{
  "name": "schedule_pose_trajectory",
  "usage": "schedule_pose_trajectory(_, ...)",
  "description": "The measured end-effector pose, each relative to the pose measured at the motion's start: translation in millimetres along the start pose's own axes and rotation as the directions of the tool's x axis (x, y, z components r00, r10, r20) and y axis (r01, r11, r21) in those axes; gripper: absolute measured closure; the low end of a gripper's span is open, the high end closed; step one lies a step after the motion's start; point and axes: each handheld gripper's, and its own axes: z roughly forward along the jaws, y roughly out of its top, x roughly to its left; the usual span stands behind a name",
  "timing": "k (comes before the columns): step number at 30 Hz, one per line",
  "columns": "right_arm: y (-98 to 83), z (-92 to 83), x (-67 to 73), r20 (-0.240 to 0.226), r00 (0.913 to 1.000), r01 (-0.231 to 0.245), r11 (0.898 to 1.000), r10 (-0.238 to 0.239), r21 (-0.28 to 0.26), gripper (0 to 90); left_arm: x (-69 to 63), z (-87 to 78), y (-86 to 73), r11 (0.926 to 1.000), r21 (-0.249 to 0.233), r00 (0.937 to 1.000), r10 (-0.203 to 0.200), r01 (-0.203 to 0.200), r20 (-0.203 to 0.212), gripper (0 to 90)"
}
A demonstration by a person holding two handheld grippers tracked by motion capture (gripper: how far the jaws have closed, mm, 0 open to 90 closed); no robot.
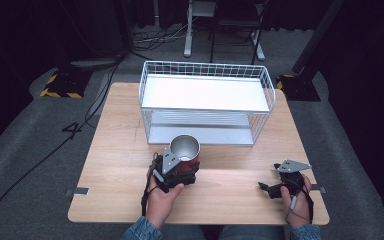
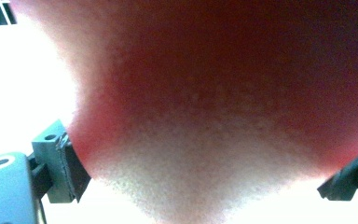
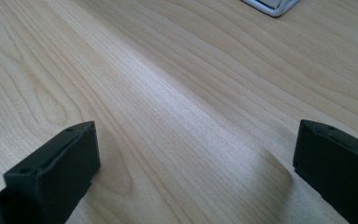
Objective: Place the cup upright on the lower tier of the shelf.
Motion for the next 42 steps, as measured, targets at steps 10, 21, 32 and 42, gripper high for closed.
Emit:
schedule_pose_trajectory(10, 0.0, -0.1, 0.2, -0.001, 1.0000, 0.001, 1.000, -0.001, -0.001, 0.7, 8.1, 24.1, 14.8, 0.9997, 0.006, 0.9997, -0.025, 0.025, -0.004, 11.1)
schedule_pose_trajectory(21, -0.1, -0.2, 0.3, 0.000, 1.0000, 0.001, 1.000, -0.001, -0.001, 0.7, 17.5, 54.5, 26.1, 0.9995, 0.014, 0.9995, -0.027, 0.028, -0.014, 11.1)
schedule_pose_trajectory(32, -0.1, -0.1, 0.4, 0.001, 1.0000, 0.001, 1.000, -0.001, -0.002, 0.7, 31.6, 80.2, 42.0, 0.9987, -0.007, 0.9983, -0.051, 0.051, -0.028, 11.1)
schedule_pose_trajectory(42, 0.0, -0.1, 0.1, -0.001, 1.0000, 0.001, 1.000, -0.001, 0.000, 0.7, 39.4, 107.4, 55.7, 0.9983, -0.046, 0.9976, -0.039, 0.036, -0.057, 11.1)
